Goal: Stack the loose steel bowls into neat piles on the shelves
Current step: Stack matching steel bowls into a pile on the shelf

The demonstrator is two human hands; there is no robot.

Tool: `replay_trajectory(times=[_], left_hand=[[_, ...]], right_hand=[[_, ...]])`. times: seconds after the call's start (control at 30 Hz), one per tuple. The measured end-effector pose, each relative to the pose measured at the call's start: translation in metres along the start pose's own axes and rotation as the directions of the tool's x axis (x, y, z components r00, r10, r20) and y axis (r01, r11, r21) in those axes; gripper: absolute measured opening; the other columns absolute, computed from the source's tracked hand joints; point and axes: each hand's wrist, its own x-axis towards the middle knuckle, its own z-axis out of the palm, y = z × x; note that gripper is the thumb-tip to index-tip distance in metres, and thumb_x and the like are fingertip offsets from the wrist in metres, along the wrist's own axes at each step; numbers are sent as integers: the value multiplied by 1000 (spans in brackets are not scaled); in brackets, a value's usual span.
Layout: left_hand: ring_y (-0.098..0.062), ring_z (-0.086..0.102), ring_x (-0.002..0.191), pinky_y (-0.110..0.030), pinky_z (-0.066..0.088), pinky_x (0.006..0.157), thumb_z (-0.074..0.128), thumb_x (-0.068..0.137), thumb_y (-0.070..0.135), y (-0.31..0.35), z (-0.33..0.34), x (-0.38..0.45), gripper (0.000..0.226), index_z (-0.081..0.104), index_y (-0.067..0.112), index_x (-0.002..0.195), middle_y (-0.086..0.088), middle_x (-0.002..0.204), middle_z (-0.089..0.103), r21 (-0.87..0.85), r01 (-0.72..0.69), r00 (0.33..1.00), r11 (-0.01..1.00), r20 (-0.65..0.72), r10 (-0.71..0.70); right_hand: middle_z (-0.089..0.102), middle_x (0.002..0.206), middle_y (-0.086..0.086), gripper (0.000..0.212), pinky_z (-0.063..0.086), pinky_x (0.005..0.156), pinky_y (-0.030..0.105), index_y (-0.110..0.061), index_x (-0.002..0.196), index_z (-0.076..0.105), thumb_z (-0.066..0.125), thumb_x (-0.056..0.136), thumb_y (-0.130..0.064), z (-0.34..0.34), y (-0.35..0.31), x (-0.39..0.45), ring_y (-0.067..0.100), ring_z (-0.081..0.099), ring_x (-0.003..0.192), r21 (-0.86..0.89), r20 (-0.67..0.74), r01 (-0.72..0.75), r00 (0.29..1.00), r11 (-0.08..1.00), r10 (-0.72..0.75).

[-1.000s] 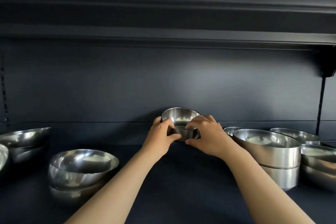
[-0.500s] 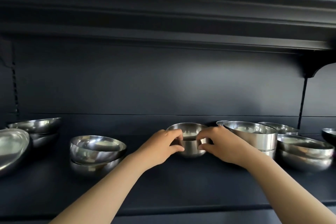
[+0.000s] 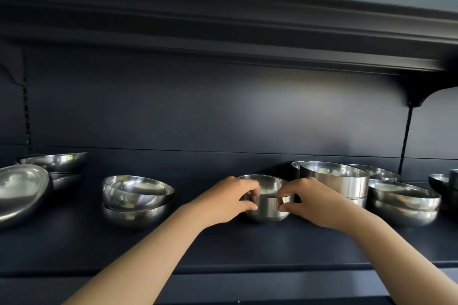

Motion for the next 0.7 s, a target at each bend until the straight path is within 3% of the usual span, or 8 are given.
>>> replay_trajectory(times=[0.1,0.27,0.37,0.43,0.5,0.63,0.7], left_hand=[[-3,44,78,-15,31,60,59,89,28,6,0,-2,7,55,28,95,18,77,49,16,-11,1000,1000,-10,12],[-7,52,101,-21,39,84,60,89,19,7,-14,-11,19,61,24,107,9,110,62,41,-9,998,999,-60,12],[-2,50,99,-17,34,83,59,89,21,0,-33,-30,20,62,24,109,11,111,61,77,7,994,997,-106,1],[2,48,97,-16,33,83,59,89,25,-8,-52,-49,20,62,26,109,14,111,61,120,22,992,993,-126,-7],[4,49,96,-14,34,84,61,88,29,-20,-77,-73,20,63,29,108,18,110,60,162,41,990,986,-138,-19],[6,52,94,-16,40,85,68,81,34,-67,-128,-136,20,66,36,101,25,99,60,146,124,980,981,-175,-98],[9,48,101,-7,33,86,69,80,40,-94,-146,-161,29,63,41,108,32,103,55,159,168,979,973,-146,-145]], right_hand=[[64,98,-14,9,34,62,10,-27,93,68,64,85,-31,-2,3,0,-4,48,69,-41,16,-11,1000,999,12],[63,97,-17,3,35,66,2,-33,86,66,62,85,-32,-10,4,-2,-16,48,71,-107,73,-14,997,994,21],[56,86,-22,16,34,60,4,-40,73,54,59,86,-32,-16,-6,-4,-12,47,69,-168,102,-41,993,985,59],[55,83,-25,13,35,60,5,-41,78,55,59,87,-32,-22,-22,-5,-12,48,70,-190,80,-53,994,980,69],[59,83,-25,9,38,64,9,-39,84,59,61,86,-31,-27,-47,-1,-8,52,73,-139,1,-27,1000,990,27],[65,71,-14,16,42,63,9,-36,80,64,71,78,-22,-31,-120,17,1,57,69,119,-185,117,978,986,-94],[63,72,-16,19,40,62,8,-36,85,66,75,76,-22,-23,-158,30,2,55,70,176,-234,176,963,969,-132]])
